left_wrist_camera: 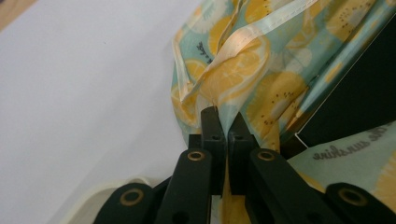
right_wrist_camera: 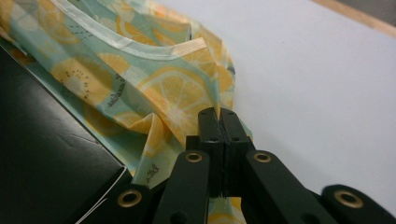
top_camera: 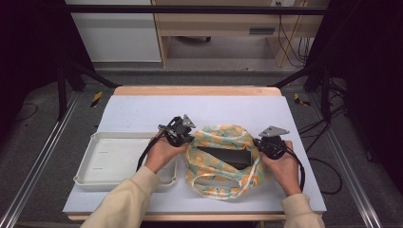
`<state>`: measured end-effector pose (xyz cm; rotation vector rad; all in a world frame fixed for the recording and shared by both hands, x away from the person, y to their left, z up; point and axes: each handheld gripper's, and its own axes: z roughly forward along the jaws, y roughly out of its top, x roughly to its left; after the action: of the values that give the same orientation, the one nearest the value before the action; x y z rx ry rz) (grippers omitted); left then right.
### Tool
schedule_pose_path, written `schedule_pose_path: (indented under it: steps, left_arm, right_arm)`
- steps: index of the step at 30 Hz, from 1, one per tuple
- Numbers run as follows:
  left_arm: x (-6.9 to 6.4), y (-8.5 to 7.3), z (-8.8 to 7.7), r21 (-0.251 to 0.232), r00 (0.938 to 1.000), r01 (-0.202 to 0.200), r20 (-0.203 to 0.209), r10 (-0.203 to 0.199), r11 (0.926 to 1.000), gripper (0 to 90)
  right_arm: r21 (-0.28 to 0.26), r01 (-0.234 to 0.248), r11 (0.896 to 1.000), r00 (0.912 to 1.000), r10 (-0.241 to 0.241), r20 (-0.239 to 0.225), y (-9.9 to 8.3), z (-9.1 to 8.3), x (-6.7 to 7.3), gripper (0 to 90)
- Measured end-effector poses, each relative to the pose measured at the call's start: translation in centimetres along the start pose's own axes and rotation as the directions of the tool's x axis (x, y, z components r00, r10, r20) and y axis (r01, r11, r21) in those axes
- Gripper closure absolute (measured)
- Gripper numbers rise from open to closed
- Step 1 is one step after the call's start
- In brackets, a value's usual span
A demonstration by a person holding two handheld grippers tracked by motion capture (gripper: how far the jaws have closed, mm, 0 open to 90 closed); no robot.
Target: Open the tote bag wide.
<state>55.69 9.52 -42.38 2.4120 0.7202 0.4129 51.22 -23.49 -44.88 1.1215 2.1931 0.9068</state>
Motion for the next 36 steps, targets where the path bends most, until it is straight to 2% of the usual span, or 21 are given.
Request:
schedule_pose_path:
  steps: [5,8,12,20,23,25,26,27,28,30,31,34,36]
  left_arm:
    - [-0.1,-0.2,0.4,0.039,0.9997,-0.021,0.012,0.021,0.9990,89.4]
    - [-0.2,-0.3,0.4,0.038,0.9997,-0.017,0.019,0.016,0.9991,89.5]
    - [-0.2,-0.6,0.6,0.067,0.9994,-0.024,0.027,0.022,0.9974,89.6]
    - [-0.1,-0.7,1.3,0.108,0.9993,-0.026,0.029,0.023,0.9938,89.4]
    - [-0.2,-0.8,1.2,0.103,0.9992,-0.028,0.033,0.025,0.9943,89.3]
    - [-0.2,-1.0,1.0,0.081,0.9990,-0.016,0.042,0.012,0.9966,89.0]
    - [-0.1,-1.1,0.7,0.062,0.9991,-0.003,0.043,0.000,0.9980,88.0]
    - [-0.1,-1.3,0.4,0.043,0.9994,0.006,0.033,-0.007,0.9991,85.9]
    - [-0.1,-1.4,0.0,0.021,0.9995,0.018,0.026,-0.019,0.9996,83.1]
    - [-0.1,-1.6,-0.6,-0.021,0.9983,0.052,0.026,-0.051,0.9984,76.5]
    - [-0.3,-1.7,-1.1,-0.056,0.9983,0.058,0.013,-0.057,0.9967,73.5]
    - [-0.5,-1.9,-2.3,-0.109,0.9973,0.069,-0.019,-0.071,0.9916,60.7]
    - [-0.6,-2.1,-3.2,-0.164,0.9955,0.089,-0.016,-0.093,0.9824,53.5]
  right_arm:
    - [0.034,-0.025,0.999,0.9991,0.027,-0.034,-0.4,0.9,-0.3,90.0]
    - [0.043,-0.027,0.999,0.9987,0.029,-0.041,-0.7,1.2,-0.3,90.0]
    - [0.058,-0.023,0.998,0.9982,0.027,-0.053,-1.1,1.5,-0.1,90.0]
    - [0.066,-0.028,0.997,0.9978,0.032,-0.058,-1.1,1.7,-0.2,89.7]
    - [0.065,-0.027,0.997,0.9980,0.031,-0.055,-1.2,1.6,-0.2,88.1]
    - [0.058,-0.038,0.998,0.9978,0.041,-0.052,-1.1,1.3,-0.3,84.2]
    - [0.053,-0.040,0.998,0.9979,0.043,-0.048,-1.1,1.1,-0.3,79.8]
    - [0.048,-0.062,0.997,0.9971,0.064,-0.042,-1.1,0.7,-0.3,73.8]
    - [0.032,-0.073,0.997,0.9971,0.074,-0.021,-1.0,0.3,-0.3,68.3]
    - [0.007,-0.087,0.996,0.9962,0.087,0.001,-0.8,-0.7,-0.2,58.7]
    - [-0.010,-0.087,0.996,0.9960,0.087,0.016,-0.6,-1.3,-0.2,53.3]
    - [-0.072,-0.097,0.993,0.9945,0.099,0.033,-0.1,-3.4,-0.1,42.1]
    - [-0.088,-0.102,0.991,0.9939,0.105,0.033,0.2,-4.5,0.2,35.7]
